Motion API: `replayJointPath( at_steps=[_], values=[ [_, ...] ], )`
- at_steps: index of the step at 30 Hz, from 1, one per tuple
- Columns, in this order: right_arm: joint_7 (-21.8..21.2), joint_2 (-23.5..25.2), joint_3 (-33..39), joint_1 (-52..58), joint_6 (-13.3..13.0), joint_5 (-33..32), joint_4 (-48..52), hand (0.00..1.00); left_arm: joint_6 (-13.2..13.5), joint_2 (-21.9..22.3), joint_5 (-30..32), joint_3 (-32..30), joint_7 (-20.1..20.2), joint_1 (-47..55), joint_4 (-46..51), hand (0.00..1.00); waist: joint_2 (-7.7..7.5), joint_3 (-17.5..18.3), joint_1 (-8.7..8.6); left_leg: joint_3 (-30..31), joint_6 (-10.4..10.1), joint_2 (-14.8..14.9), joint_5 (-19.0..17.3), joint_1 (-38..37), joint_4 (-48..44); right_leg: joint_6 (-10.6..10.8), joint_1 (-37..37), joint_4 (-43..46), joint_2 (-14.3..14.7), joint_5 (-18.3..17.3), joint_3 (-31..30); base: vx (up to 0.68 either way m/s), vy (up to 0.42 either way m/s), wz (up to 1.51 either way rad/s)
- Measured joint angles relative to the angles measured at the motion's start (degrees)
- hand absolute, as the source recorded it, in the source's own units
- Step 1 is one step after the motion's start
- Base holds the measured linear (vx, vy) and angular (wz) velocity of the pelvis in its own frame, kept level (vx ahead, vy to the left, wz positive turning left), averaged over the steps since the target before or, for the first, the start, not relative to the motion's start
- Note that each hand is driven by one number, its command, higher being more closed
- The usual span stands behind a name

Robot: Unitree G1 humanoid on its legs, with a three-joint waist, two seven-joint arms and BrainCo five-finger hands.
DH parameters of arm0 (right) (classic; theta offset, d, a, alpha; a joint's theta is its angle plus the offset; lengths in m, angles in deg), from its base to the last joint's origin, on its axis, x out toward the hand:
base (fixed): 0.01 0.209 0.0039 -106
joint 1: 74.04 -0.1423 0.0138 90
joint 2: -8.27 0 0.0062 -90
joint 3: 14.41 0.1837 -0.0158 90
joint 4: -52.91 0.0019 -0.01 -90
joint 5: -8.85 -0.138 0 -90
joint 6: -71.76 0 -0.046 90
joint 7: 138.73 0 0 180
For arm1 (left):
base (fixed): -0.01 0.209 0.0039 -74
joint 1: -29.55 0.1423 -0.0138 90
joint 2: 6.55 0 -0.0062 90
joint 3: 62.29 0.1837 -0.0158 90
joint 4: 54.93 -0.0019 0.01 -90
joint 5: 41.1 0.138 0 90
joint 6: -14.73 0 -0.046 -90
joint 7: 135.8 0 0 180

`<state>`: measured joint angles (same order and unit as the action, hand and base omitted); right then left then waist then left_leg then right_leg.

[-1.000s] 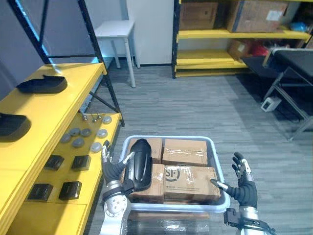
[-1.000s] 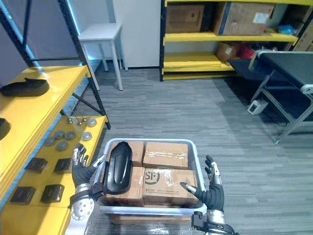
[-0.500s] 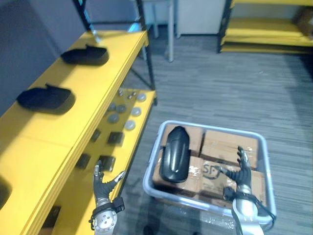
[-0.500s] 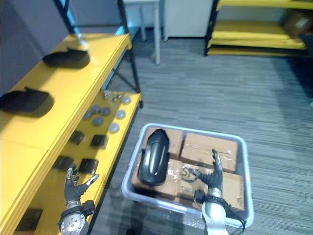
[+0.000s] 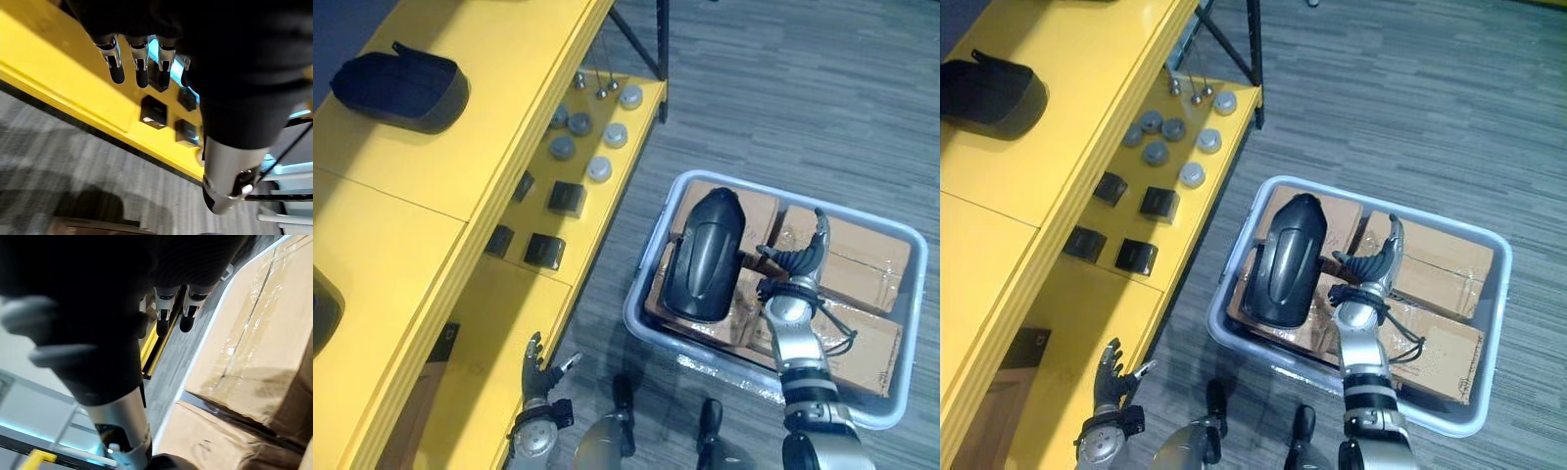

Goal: Walk over and take plastic housings, then place them on the shelf

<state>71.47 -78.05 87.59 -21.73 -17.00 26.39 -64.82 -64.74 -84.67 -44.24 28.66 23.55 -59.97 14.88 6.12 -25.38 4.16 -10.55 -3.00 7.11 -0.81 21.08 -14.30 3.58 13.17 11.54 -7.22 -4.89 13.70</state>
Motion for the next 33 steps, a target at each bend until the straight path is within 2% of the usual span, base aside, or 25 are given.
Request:
replayJointPath(
  at_steps=[3,6,13,19,22,24,28,29,33],
  values=[
    [-1.24,-1.84,-2.62,-1.52,-0.03,-0.03,-2.85,0.00,0.05,-0.01,-0.16,0.18,-0.04,-1.40,-1.24,0.00,0.26,-0.32,0.08,1.40,0.01,-0.07,0.00,1.37,-0.65,-0.03,0.45,0.04,0.08,0.00,1.04,0.00,-0.006,0.15],
    [-3.27,-3.64,-4.52,-4.26,-0.06,-0.21,-7.93,0.00,0.09,0.10,-0.20,0.77,-0.13,-3.88,-2.86,0.00,0.82,-0.96,1.09,2.24,0.10,-0.10,0.05,2.74,-1.36,-0.05,1.27,0.42,0.15,-0.01,1.35,0.00,-0.004,0.11],
    [-5.75,-2.85,-7.66,-5.35,-0.11,-1.45,-11.34,0.00,0.07,0.05,-1.23,0.61,-0.39,-5.11,-3.65,0.00,0.97,-1.16,1.63,2.99,0.40,-0.07,0.26,4.03,-1.91,-0.19,2.53,1.76,0.15,-0.11,1.35,0.00,0.002,0.05],
    [-5.69,2.58,-5.99,-3.74,0.43,-0.52,-10.43,0.00,-0.27,0.31,-1.23,0.62,-0.89,-5.16,-4.32,0.00,0.93,-1.19,1.28,2.89,0.86,0.07,0.60,3.73,-1.70,-0.56,3.03,3.14,0.11,-0.85,1.11,-0.02,-0.010,-0.01],
    [-4.71,7.73,-4.93,0.21,2.73,5.83,-5.70,0.00,-1.14,0.87,-1.22,0.60,-1.96,-4.74,-4.52,0.00,0.88,-1.22,1.19,2.58,0.97,-0.06,1.31,2.96,-0.43,-0.57,3.61,4.50,-0.18,-1.43,0.82,-0.01,-0.008,-0.02],
    [-4.62,8.63,-4.93,0.76,3.45,7.72,-4.45,0.00,-1.31,1.05,-1.22,0.60,-2.12,-4.73,-4.50,0.00,0.79,-1.27,1.17,2.42,0.97,-0.15,1.86,2.62,0.35,-0.59,3.92,4.84,-0.28,-1.44,0.68,-0.01,-0.023,-0.04],
    [-4.28,10.46,-4.67,1.79,6.51,12.60,-3.47,0.00,-1.87,1.50,-1.22,0.61,-2.46,-4.64,-4.40,0.00,0.17,-1.54,1.17,1.95,0.64,-0.28,3.39,1.12,3.06,-0.69,3.97,5.11,-0.34,-1.51,0.52,0.00,-0.011,-0.02],
    [-4.19,10.70,-4.60,1.94,6.78,12.66,-3.03,1.00,-1.88,1.61,-1.22,0.61,-2.46,-4.63,-4.33,0.00,0.16,-1.55,1.14,1.97,0.65,-0.31,3.55,1.07,3.29,-0.69,4.00,5.11,-0.34,-1.51,0.58,0.00,0.000,0.00],
    [-2.08,12.20,-1.58,1.81,8.23,13.59,-2.20,1.00,-2.34,2.02,-1.21,0.61,-2.46,-4.17,-3.02,0.00,-0.32,-1.79,1.10,1.96,0.64,-0.63,4.30,0.30,4.77,-0.69,4.00,5.31,-0.55,-1.52,0.70,0.00,0.000,0.00]
  ],
)
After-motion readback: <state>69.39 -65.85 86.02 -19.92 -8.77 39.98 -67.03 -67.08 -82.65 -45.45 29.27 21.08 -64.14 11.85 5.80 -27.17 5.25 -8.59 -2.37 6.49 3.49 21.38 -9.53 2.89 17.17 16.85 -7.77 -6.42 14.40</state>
